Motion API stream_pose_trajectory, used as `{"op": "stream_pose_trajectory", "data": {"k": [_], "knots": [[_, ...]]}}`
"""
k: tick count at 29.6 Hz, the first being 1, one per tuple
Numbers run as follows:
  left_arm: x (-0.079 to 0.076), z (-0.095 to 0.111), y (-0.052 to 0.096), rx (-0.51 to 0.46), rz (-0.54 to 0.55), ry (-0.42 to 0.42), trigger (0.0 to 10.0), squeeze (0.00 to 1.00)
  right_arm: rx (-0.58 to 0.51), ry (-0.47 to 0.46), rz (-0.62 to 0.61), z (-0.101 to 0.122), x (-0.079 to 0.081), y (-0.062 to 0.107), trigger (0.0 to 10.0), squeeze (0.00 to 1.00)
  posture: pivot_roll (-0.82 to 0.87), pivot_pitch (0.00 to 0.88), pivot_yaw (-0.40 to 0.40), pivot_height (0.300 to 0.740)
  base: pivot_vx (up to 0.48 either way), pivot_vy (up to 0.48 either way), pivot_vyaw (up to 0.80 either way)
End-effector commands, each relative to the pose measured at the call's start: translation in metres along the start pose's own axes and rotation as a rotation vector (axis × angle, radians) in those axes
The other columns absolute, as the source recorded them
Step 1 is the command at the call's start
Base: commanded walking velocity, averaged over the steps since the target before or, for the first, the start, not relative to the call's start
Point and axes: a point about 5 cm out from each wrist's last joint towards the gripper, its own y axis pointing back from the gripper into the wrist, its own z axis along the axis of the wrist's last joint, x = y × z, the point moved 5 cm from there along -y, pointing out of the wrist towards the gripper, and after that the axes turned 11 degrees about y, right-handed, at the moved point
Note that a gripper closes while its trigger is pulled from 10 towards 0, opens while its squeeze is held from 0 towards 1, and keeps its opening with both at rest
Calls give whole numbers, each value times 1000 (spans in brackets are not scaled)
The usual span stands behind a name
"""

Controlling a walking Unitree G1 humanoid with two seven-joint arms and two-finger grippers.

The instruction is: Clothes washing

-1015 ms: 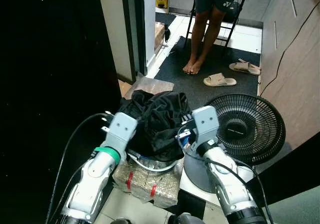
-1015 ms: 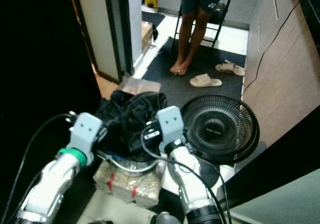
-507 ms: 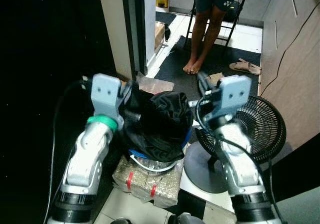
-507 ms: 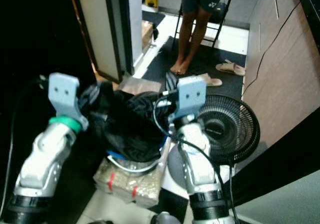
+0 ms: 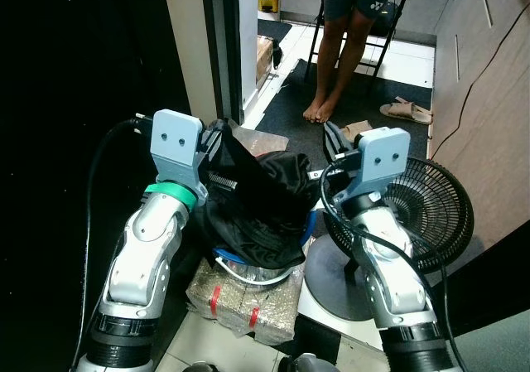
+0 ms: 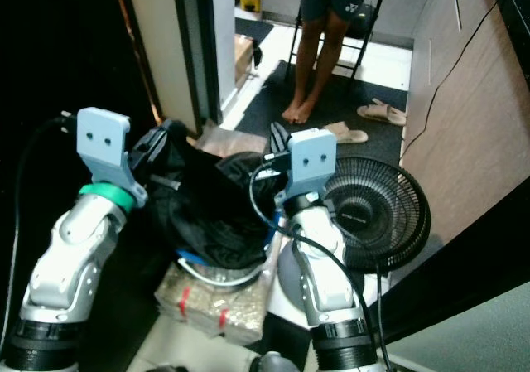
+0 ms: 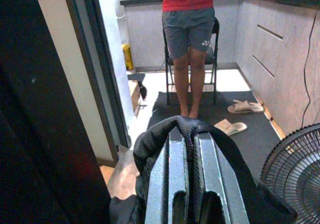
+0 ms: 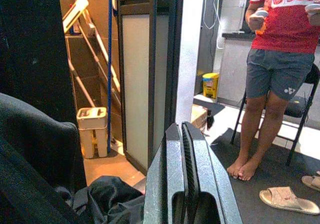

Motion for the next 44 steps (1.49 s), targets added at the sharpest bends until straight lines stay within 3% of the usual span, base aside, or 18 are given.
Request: {"op": "stream_pose_trajectory", "data": {"k": [1,44], "knots": [[-1,-1,3,9,1,-5,10000,0,36,-18,-9,-8,-1,3,10000,0,-43,0,51,740,0,0,0],[0,-9,5,50,7,-30,10000,0,46,-21,4,-11,2,3,10000,0,-40,0,54,740,0,0,0]]}}
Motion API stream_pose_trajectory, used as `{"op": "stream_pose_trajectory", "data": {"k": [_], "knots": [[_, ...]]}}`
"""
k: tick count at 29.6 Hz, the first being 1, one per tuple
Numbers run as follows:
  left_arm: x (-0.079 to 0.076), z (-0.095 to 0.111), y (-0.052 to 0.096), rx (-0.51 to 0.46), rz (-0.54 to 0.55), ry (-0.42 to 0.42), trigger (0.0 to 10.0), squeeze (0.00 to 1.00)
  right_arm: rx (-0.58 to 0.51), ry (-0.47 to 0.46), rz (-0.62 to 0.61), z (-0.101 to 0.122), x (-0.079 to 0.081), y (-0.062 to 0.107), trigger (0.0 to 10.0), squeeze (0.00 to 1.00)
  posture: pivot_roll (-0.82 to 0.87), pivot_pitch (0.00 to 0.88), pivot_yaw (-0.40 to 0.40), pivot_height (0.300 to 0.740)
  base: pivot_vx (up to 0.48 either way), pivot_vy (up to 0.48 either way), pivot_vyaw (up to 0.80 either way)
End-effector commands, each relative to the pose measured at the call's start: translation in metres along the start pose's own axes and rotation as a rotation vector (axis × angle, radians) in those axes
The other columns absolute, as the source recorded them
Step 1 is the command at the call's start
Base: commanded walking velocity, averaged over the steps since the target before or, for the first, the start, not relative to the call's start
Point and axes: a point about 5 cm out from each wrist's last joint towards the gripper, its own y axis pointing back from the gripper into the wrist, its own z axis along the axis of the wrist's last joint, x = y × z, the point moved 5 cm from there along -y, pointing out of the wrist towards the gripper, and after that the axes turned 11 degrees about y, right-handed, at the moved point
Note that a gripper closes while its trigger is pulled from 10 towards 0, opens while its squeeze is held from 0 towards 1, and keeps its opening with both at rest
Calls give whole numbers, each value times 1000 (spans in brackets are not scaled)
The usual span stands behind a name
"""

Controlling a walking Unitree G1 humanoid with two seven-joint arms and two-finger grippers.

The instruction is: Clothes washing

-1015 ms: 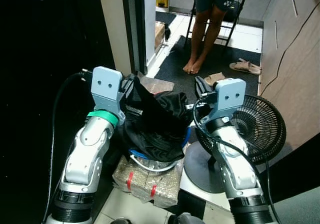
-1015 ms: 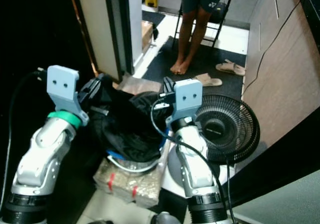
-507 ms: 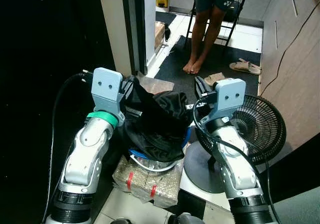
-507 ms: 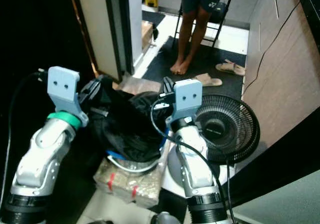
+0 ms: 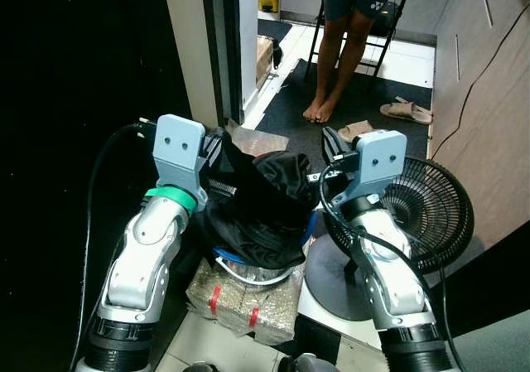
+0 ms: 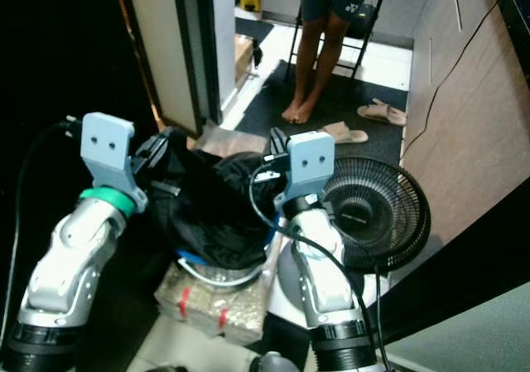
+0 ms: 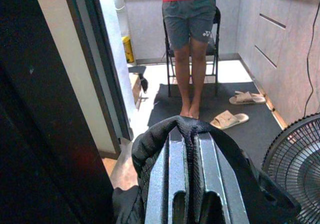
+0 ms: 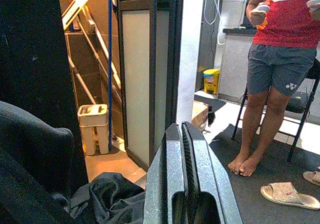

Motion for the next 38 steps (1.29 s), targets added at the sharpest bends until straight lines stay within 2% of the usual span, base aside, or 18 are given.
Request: {"op": "stream_pose_trajectory", "data": {"k": [1,38], "knots": [[0,-4,2,14,2,-14,10000,0,29,-18,1,-8,1,3,10000,0,-41,0,54,740,0,0,0],[2,-7,4,28,6,-21,10000,0,35,-25,-4,-9,1,4,10000,0,-38,0,57,740,0,0,0]]}}
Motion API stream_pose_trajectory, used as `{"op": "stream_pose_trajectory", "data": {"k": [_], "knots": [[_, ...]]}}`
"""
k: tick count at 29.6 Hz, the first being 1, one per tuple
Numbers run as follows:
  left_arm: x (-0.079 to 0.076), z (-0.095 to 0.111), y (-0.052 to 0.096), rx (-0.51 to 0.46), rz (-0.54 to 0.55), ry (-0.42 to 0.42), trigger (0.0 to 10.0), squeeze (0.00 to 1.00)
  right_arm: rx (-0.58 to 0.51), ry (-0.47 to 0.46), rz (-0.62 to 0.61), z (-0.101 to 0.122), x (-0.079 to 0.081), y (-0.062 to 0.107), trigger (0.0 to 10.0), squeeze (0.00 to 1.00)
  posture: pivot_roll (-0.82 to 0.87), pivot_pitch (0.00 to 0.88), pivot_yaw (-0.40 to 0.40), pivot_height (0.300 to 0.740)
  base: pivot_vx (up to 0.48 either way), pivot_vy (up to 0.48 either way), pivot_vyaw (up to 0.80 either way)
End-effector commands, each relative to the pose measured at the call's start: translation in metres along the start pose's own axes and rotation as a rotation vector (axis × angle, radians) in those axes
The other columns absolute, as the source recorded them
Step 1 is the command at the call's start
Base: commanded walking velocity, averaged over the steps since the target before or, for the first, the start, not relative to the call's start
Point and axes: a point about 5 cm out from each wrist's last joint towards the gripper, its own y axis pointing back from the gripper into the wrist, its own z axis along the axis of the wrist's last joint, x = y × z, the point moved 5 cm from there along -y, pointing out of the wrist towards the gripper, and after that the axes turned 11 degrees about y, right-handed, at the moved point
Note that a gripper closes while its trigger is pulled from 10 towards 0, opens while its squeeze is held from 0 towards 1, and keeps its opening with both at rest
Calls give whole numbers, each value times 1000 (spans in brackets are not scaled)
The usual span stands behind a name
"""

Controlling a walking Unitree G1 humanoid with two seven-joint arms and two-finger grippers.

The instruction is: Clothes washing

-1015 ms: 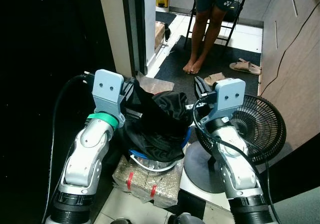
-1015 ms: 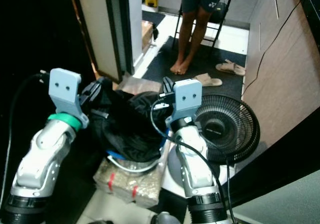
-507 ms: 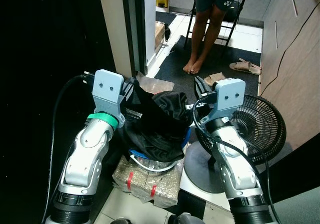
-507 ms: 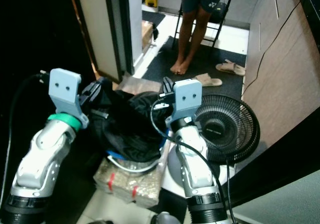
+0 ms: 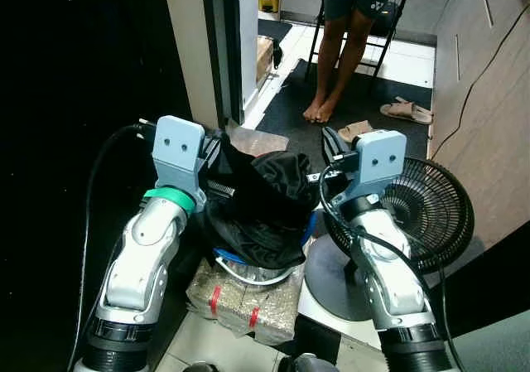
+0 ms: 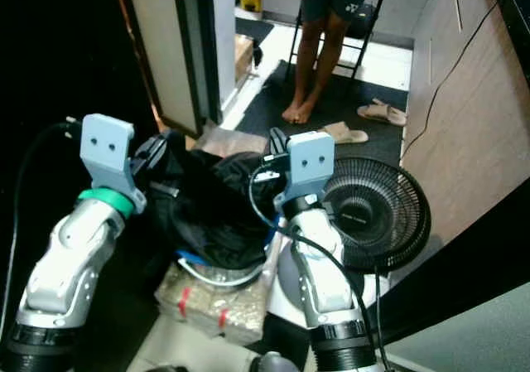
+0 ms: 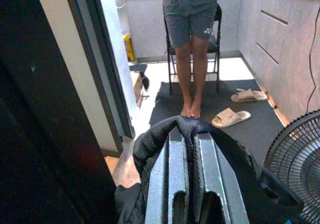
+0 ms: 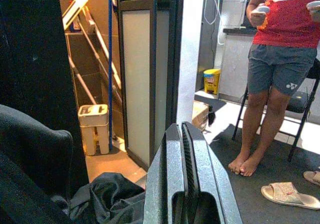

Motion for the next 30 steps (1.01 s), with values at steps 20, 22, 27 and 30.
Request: {"op": "stream_pose_trajectory", "data": {"k": [20,22,27,30], "knots": [[14,-72,26,244,19,-81,10000,0,221,79,90,-57,13,24,10000,0,-38,0,53,740,0,0,0],[11,-53,18,176,18,-52,10000,0,155,63,69,-39,9,14,10000,0,-39,0,52,740,0,0,0],[4,-15,5,43,-4,-13,10000,0,30,37,45,-2,3,-2,10000,0,-41,0,53,740,0,0,0],[1,1,0,-9,-19,-3,10000,0,-16,26,38,13,1,-7,10000,0,-41,0,53,740,0,0,0]]}}
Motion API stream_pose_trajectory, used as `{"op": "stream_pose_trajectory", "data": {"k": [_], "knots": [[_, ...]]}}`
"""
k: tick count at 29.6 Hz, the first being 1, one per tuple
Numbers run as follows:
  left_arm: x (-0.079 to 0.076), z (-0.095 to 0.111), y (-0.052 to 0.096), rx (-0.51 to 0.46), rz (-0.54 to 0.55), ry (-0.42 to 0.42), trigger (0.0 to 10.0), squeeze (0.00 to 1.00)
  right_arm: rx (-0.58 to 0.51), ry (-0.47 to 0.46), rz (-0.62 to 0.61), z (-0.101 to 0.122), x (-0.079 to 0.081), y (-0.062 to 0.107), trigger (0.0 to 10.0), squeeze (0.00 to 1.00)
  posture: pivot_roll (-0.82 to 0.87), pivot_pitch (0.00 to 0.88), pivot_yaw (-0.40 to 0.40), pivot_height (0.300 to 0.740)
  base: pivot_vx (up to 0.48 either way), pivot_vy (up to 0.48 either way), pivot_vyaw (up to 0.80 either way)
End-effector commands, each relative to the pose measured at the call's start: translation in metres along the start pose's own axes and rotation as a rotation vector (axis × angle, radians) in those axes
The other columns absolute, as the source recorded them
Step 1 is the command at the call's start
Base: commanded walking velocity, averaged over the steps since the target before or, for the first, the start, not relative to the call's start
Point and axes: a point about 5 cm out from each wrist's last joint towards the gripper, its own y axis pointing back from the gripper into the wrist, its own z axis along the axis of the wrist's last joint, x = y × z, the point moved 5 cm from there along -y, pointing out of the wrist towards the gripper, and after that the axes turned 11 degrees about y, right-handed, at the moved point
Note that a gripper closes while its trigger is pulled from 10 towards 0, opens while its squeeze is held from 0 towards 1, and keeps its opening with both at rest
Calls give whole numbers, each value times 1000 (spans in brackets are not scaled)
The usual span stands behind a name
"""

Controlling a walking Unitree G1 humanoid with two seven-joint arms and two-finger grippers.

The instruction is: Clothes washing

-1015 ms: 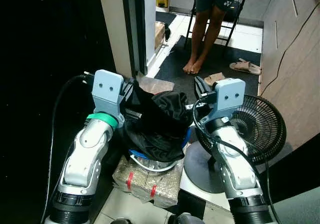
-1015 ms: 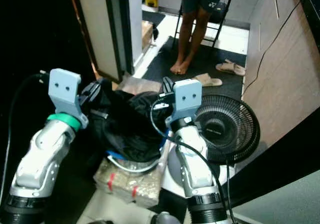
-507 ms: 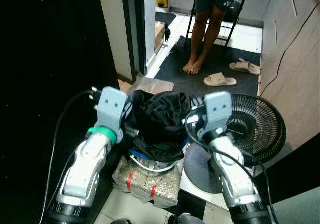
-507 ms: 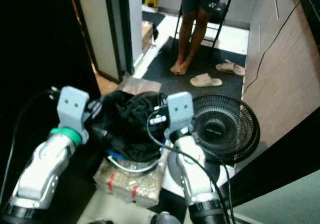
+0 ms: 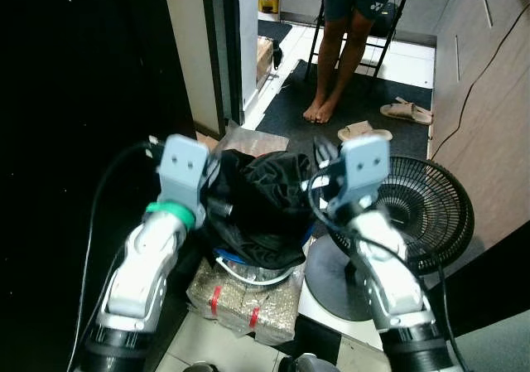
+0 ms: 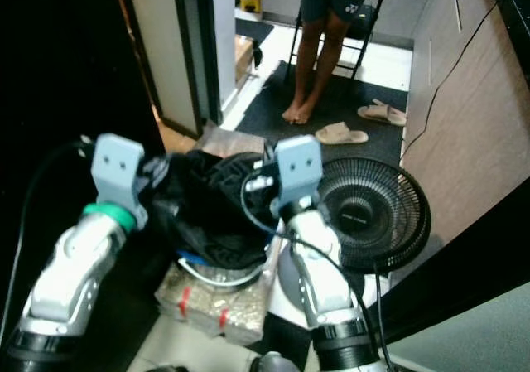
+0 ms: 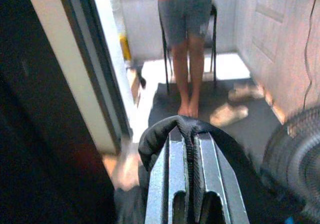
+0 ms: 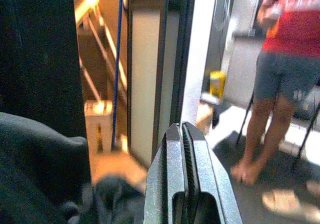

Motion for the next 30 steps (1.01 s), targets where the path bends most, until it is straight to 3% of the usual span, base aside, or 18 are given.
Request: {"op": "stream_pose_trajectory", "data": {"k": [1,9,16,19,30], "knots": [[1,1,2,-1,-2,9,10000,0,12,-17,-3,-1,-1,1,10000,0,-42,0,53,740,0,0,0],[0,-23,10,71,-4,-18,10000,0,131,17,13,-37,5,16,10000,0,-42,0,52,740,0,0,0],[-2,-21,8,71,-6,-6,10000,0,140,-22,-29,-37,-2,16,10000,0,-46,0,55,740,0,0,0],[-1,-19,7,66,-5,-3,10000,0,142,-80,-94,-37,-13,15,10000,0,-42,0,57,740,0,0,-800],[0,-18,7,62,-3,-7,10000,0,126,-71,-88,-34,-10,14,10000,0,-40,0,57,740,0,0,-800]]}}
